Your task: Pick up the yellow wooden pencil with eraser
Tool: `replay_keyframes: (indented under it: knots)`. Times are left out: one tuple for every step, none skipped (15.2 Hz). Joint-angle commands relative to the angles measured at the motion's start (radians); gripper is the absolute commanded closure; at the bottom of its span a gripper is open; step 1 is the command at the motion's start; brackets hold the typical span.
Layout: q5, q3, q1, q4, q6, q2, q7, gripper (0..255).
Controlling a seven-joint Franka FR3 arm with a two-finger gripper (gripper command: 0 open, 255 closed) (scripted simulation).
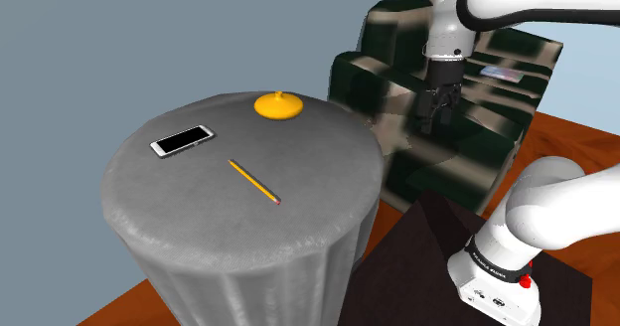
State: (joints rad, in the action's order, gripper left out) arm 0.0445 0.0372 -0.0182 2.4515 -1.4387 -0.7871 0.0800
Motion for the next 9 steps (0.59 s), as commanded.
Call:
replay_keyframes:
  knots:
    - [0.0,0.0,0.0,0.0,0.0,0.0,0.0,0]
    - [0.015,-0.018,0.009,-0.011,-0.017,0.024,0.016,0]
    - [0.028,-0.036,0.018,-0.024,-0.034,0.049,0.032,0]
    - [0.041,-0.054,0.027,-0.037,-0.05,0.074,0.048,0]
    - [0.053,-0.071,0.036,-0.052,-0.067,0.1,0.063,0]
    - [0.063,-0.088,0.043,-0.068,-0.082,0.127,0.078,0]
    - [0.073,-0.105,0.051,-0.085,-0.097,0.155,0.094,0]
    - [0.081,-0.122,0.058,-0.103,-0.112,0.183,0.109,0]
    - [0.089,-0.138,0.064,-0.122,-0.126,0.211,0.124,0]
